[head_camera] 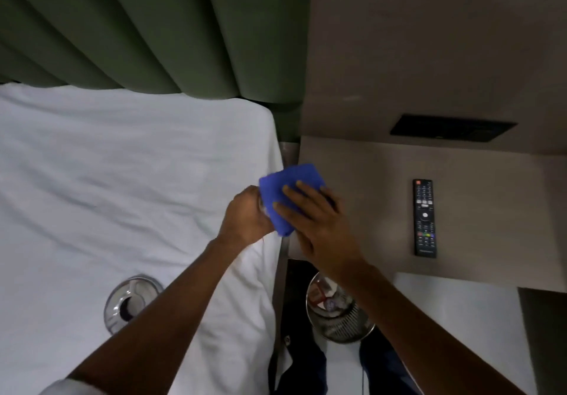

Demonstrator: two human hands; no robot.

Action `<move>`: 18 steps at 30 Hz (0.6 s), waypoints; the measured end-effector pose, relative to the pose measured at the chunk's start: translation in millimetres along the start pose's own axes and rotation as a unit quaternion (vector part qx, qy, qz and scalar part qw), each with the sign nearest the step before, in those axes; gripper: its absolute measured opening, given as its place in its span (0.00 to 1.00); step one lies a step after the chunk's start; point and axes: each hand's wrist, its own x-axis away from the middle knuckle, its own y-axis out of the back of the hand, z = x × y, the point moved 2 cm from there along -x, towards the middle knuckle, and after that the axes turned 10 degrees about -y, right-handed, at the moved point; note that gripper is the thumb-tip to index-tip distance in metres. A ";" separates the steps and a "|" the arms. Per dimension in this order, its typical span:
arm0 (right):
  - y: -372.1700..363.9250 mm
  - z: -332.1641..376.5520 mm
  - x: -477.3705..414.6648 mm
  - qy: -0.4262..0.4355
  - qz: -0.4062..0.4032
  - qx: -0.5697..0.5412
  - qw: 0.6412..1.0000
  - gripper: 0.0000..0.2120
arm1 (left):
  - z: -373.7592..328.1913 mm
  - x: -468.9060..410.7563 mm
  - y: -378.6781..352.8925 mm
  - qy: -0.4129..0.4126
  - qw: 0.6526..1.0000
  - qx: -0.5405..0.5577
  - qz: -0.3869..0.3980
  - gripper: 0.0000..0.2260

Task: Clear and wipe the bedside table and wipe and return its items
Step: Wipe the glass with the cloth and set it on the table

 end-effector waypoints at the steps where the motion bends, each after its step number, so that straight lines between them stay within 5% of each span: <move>1: -1.4 -5.6 9.0 0.010 0.025 0.016 1.000 0.23 | -8.0 -1.7 -10.1 0.011 1.000 0.018 0.009 0.17; 3: 1.1 -18.5 20.2 -0.022 0.040 0.033 0.998 0.22 | -20.4 -2.7 -25.9 0.016 0.999 0.039 0.019 0.14; 7: 20.8 -38.9 12.5 -0.131 0.039 0.044 0.990 0.21 | -42.6 0.7 -44.2 -0.038 0.996 0.069 0.030 0.25; 10: 43.8 -65.7 2.5 -0.276 0.065 -0.056 0.957 0.17 | -58.1 9.6 -50.7 -0.119 0.991 0.019 0.058 0.30; 12: 57.9 -91.0 4.2 -0.409 0.085 -0.239 0.877 0.09 | -66.4 14.7 -56.8 -0.154 0.986 0.005 0.068 0.33; 15: 69.7 -120.0 19.8 -0.571 0.024 -0.404 0.714 0.14 | -80.5 20.7 -70.6 -0.155 0.986 0.028 0.057 0.33; 18: 67.7 -141.3 39.3 -0.633 0.000 -0.447 0.632 0.07 | -94.8 24.4 -88.2 -0.143 0.988 0.043 0.051 0.34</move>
